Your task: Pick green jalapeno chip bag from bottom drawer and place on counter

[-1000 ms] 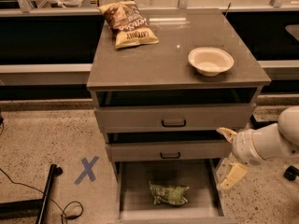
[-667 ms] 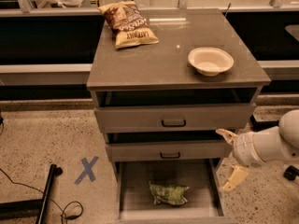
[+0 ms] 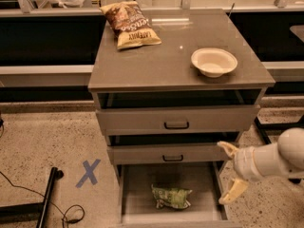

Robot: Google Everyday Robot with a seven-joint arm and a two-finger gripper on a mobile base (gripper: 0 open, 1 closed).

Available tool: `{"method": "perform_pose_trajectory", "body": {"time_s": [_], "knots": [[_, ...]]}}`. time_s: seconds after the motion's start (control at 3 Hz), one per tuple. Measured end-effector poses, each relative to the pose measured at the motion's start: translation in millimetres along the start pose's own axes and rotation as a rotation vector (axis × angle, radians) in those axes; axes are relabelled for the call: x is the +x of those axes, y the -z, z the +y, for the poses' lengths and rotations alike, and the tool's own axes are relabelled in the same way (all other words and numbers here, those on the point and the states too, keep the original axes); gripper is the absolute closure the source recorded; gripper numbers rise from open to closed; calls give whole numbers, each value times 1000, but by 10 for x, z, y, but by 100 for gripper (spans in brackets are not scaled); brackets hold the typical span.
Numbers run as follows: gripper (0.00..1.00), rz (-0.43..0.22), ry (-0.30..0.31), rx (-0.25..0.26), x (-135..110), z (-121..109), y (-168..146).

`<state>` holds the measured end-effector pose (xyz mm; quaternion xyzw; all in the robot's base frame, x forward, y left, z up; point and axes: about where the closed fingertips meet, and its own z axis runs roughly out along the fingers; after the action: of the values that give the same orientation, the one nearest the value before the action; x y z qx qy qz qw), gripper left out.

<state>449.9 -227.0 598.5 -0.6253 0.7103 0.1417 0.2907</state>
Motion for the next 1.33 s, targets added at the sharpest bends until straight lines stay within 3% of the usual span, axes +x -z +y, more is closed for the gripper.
{"method": "perform_pose_trajectory", "body": {"time_s": [0.33,0.67,1.0,1.33], "knots": [[0,-38,-33,-37,210,130,-372],[0,-38,-33,-37,211,130,-373],[0,-40,-56,-63,459,98,-830],[0,-21,-90,-88,910,41,-1697]]}}
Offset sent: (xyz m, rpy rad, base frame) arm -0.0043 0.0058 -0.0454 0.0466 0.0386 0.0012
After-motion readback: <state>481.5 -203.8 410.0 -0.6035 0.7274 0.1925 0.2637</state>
